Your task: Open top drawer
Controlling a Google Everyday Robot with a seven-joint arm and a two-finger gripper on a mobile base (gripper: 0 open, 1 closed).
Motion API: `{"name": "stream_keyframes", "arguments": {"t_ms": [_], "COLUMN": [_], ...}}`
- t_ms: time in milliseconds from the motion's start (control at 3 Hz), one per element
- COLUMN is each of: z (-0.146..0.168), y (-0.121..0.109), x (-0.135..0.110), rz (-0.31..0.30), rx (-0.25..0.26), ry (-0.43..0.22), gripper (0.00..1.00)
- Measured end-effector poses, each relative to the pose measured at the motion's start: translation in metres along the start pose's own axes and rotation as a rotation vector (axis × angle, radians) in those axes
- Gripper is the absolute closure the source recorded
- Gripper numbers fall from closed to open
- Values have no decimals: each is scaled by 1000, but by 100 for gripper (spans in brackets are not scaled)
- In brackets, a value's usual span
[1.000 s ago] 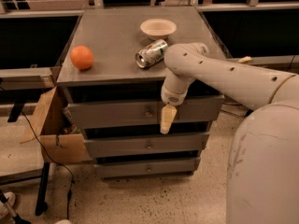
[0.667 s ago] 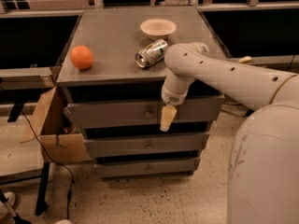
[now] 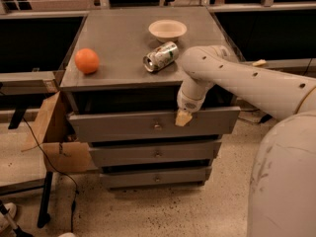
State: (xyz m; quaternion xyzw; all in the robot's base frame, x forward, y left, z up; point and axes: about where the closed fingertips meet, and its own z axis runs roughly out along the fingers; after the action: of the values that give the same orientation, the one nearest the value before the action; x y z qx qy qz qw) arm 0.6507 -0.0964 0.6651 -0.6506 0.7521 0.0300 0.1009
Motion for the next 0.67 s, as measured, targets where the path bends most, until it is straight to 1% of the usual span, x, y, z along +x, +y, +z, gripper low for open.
{"name": "stream_keyframes", "arguments": {"t_ms": [333,667], "z": [-1,-6], "y": [-1,8], "x": [-1,12], "rz": [0,6], "rx": [0,-3], "ry": [0,6], "gripper": [87,95]}}
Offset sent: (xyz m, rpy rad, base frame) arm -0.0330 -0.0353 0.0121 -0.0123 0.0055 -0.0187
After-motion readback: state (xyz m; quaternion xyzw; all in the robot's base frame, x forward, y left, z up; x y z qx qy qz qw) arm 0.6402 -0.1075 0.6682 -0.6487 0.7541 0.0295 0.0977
